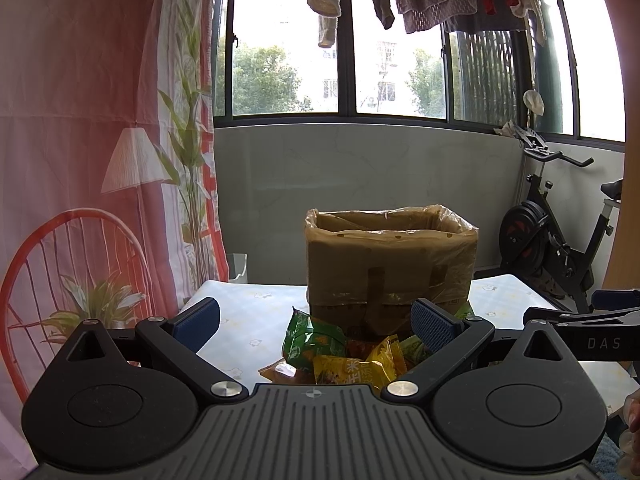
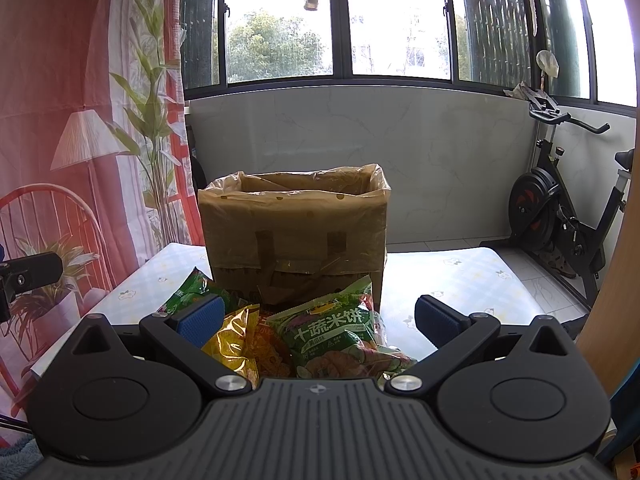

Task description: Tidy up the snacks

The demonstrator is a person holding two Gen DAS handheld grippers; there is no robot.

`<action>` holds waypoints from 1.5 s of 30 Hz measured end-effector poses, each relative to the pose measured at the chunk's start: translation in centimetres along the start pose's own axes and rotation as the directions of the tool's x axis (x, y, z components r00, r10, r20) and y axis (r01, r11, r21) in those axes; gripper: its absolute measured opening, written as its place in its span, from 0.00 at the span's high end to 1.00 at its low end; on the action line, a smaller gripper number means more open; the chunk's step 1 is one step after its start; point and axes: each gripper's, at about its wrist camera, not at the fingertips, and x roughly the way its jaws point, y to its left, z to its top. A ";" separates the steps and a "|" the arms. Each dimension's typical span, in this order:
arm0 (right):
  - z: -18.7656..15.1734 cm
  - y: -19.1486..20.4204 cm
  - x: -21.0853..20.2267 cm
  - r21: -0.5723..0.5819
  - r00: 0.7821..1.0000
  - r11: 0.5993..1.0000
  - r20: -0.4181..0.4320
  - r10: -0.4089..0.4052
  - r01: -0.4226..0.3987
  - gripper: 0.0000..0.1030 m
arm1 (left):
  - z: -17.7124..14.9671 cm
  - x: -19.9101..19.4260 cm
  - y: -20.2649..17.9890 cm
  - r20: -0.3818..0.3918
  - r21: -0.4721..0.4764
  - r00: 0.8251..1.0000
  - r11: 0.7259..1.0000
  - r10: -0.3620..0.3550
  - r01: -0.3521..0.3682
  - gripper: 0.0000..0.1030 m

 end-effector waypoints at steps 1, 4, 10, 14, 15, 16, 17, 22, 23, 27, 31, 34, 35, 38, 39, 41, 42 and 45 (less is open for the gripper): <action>0.0 0.0 0.0 0.000 1.000 1.000 0.000 0.000 0.000 0.00 | 0.0 0.0 0.0 0.000 0.000 1.000 1.000 0.000 0.000 0.01; 0.0 0.0 0.0 0.001 1.000 1.000 0.000 0.000 0.000 0.00 | 0.0 0.0 0.0 -0.001 0.000 1.000 1.000 0.000 0.000 0.01; -0.1 0.0 0.1 0.000 1.000 1.000 0.000 0.001 -0.001 0.00 | -0.1 0.1 0.1 -0.001 -0.004 1.000 1.000 0.001 -0.001 0.01; -0.4 0.1 0.1 -0.001 1.000 1.000 -0.001 0.001 -0.001 0.00 | -0.2 0.2 0.3 -0.002 -0.007 1.000 1.000 0.001 -0.001 0.01; -0.4 0.1 0.1 -0.001 1.000 1.000 0.000 0.002 -0.002 0.00 | -0.2 0.2 0.3 -0.002 -0.007 1.000 1.000 0.000 0.000 0.01; -0.4 0.1 0.1 0.000 1.000 1.000 0.001 0.006 -0.006 0.00 | -0.1 0.3 0.3 -0.002 -0.006 1.000 1.000 -0.003 0.003 0.00; -0.2 0.0 0.1 0.002 1.000 1.000 0.002 0.013 -0.013 0.00 | 0.0 0.4 0.3 -0.001 -0.003 1.000 1.000 -0.007 0.007 0.00; -0.1 -0.5 0.3 0.027 0.997 0.999 0.063 0.037 -0.038 0.00 | 1.2 1.7 1.4 0.055 -0.028 0.998 0.999 0.044 -0.042 0.00; 0.0 -1.0 0.5 0.037 0.994 0.998 0.101 0.039 -0.043 0.00 | 1.4 1.9 1.5 0.072 -0.035 0.997 0.999 0.042 -0.040 0.00; 0.6 -2.3 1.7 0.073 0.986 0.997 0.164 0.019 -0.032 0.00 | 1.9 3.6 1.6 0.083 -0.031 0.995 0.998 0.055 -0.052 0.00; 1.1 -3.5 3.2 0.106 0.982 0.994 0.190 0.010 -0.031 0.00 | 1.9 5.8 1.8 0.055 -0.052 0.996 0.997 0.066 -0.063 0.00; 1.3 -3.7 4.7 0.058 0.981 0.998 0.192 -0.006 -0.005 0.00 | 1.7 7.5 2.2 0.023 -0.081 0.998 0.995 0.063 -0.061 0.00; 1.3 -3.9 5.3 0.049 0.982 0.999 0.186 -0.009 0.000 0.00 | 1.5 8.3 2.4 0.007 -0.087 0.998 0.995 0.058 -0.057 0.00; 1.1 -4.4 7.1 0.037 0.987 0.999 0.157 0.014 -0.020 0.00 | 0.6 9.9 2.4 -0.031 -0.085 0.999 0.995 0.043 -0.046 0.00; 1.0 -4.5 7.8 0.033 0.990 0.999 0.138 0.020 -0.025 0.00 | 0.4 10.5 2.4 -0.039 -0.084 0.998 0.996 0.039 -0.042 0.00; 0.8 -4.7 9.1 0.018 0.995 1.000 0.100 0.019 -0.021 0.00 | -0.2 11.3 2.3 -0.057 -0.084 0.998 0.996 0.029 -0.034 0.00; 0.6 -4.7 9.7 0.007 0.997 1.000 0.081 0.017 -0.018 0.00 | -0.5 11.8 2.3 -0.069 -0.087 0.997 0.996 0.024 -0.030 0.00; -0.3 -4.5 11.4 -0.044 0.999 0.999 0.039 0.011 -0.009 0.00 | -1.5 13.1 2.1 -0.104 -0.098 0.995 0.995 0.007 -0.017 0.01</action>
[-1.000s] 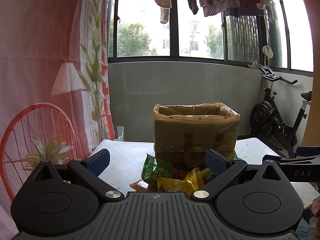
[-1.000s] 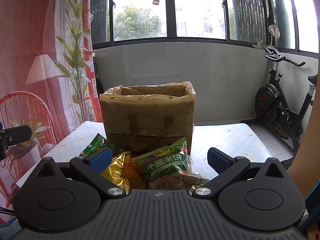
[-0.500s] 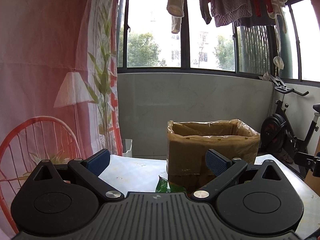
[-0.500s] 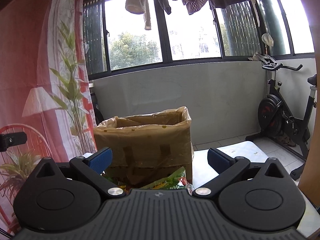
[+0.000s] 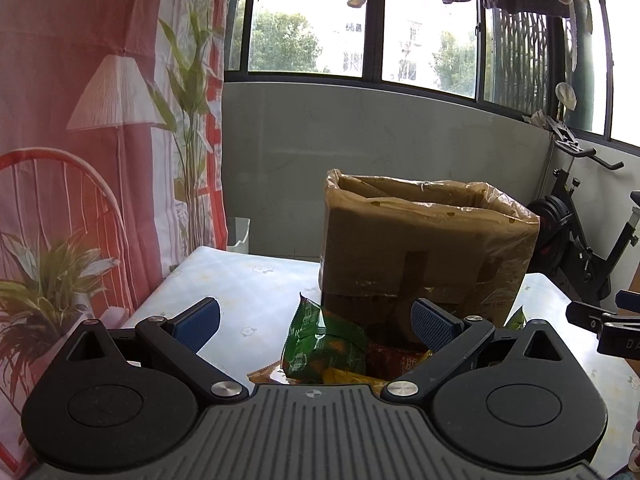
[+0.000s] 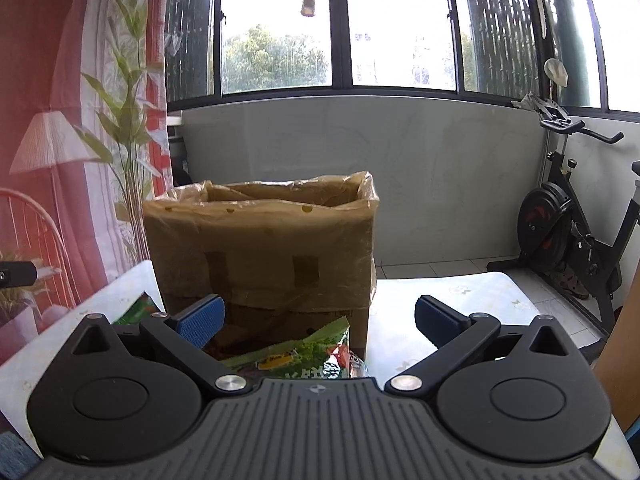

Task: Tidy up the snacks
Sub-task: 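Grasp the yellow chip bag with left tool while right tool grasps green rice-cracker bag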

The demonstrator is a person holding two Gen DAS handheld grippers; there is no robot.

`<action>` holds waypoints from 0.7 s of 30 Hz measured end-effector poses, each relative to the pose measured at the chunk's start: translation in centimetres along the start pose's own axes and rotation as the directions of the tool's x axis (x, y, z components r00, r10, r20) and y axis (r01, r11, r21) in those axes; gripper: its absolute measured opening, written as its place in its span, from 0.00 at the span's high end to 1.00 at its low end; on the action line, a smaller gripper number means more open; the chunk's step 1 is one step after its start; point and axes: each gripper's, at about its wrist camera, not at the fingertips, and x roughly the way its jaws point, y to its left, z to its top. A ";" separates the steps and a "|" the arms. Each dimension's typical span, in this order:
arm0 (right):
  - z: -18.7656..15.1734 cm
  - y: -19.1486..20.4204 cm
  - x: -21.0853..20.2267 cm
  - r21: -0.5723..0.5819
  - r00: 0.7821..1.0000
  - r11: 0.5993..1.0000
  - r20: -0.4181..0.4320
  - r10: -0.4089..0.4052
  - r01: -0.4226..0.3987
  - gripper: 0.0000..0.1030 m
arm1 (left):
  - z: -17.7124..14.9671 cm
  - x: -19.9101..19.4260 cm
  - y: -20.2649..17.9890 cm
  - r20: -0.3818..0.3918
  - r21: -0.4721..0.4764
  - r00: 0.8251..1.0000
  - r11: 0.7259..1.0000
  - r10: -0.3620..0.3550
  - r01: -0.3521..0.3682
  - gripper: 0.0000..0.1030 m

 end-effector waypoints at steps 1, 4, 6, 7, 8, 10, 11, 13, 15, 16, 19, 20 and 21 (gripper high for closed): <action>-0.3 0.1 0.6 -0.020 1.000 1.000 -0.018 0.003 -0.004 0.00 | -0.3 0.4 -0.1 -0.011 -0.003 1.000 1.000 -0.004 0.004 0.01; -1.7 0.5 2.7 -0.076 0.998 0.997 -0.068 0.016 -0.021 0.01 | -1.2 1.5 -0.2 -0.047 -0.012 0.999 1.000 -0.021 0.020 0.01; -2.5 0.8 3.7 -0.094 0.994 0.994 -0.100 0.037 -0.046 0.02 | -1.8 2.3 -0.4 -0.072 -0.011 0.997 0.999 -0.031 0.030 0.01; -2.9 0.8 4.1 -0.096 0.992 0.994 -0.114 0.048 -0.059 0.02 | -2.1 2.6 -0.5 -0.081 -0.008 0.996 0.999 -0.035 0.034 0.01; -3.3 0.9 4.6 -0.096 0.990 0.993 -0.127 0.055 -0.067 0.02 | -2.3 2.9 -0.7 -0.096 -0.004 0.995 0.999 -0.040 0.040 0.01; -3.9 0.9 5.4 -0.099 0.985 0.991 -0.158 0.072 -0.088 0.02 | -2.8 3.4 -1.0 -0.118 0.003 0.992 0.999 -0.049 0.050 0.01; -4.1 0.7 5.7 -0.098 0.982 0.990 -0.170 0.081 -0.099 0.02 | -3.0 3.7 -1.1 -0.128 0.006 0.990 0.998 -0.057 0.058 0.01; -4.6 0.3 6.4 -0.084 0.976 0.990 -0.197 0.091 -0.109 0.02 | -3.3 4.0 -1.4 -0.139 0.014 0.988 0.997 -0.068 0.071 0.01; -4.9 0.0 7.0 -0.069 0.968 0.990 -0.227 0.106 -0.124 0.02 | -3.6 4.4 -1.7 -0.148 0.018 0.986 0.997 -0.076 0.079 0.01; -5.1 -0.1 7.3 -0.061 0.965 0.990 -0.239 0.113 -0.130 0.02 | -3.8 4.6 -1.8 -0.155 0.017 0.985 0.996 -0.081 0.085 0.01; -5.7 -0.3 7.6 -0.040 0.958 0.988 -0.254 0.131 -0.146 0.02 | -4.2 5.2 -2.4 -0.180 0.020 0.979 0.995 -0.096 0.101 0.01; -5.9 -0.4 7.6 -0.027 0.955 0.987 -0.257 0.146 -0.158 0.03 | -4.3 5.3 -2.5 -0.189 0.022 0.977 0.995 -0.096 0.102 0.01; -6.1 -0.6 7.5 -0.018 0.953 0.986 -0.258 0.156 -0.166 0.05 | -4.5 5.5 -2.6 -0.195 0.024 0.976 0.995 -0.094 0.101 0.01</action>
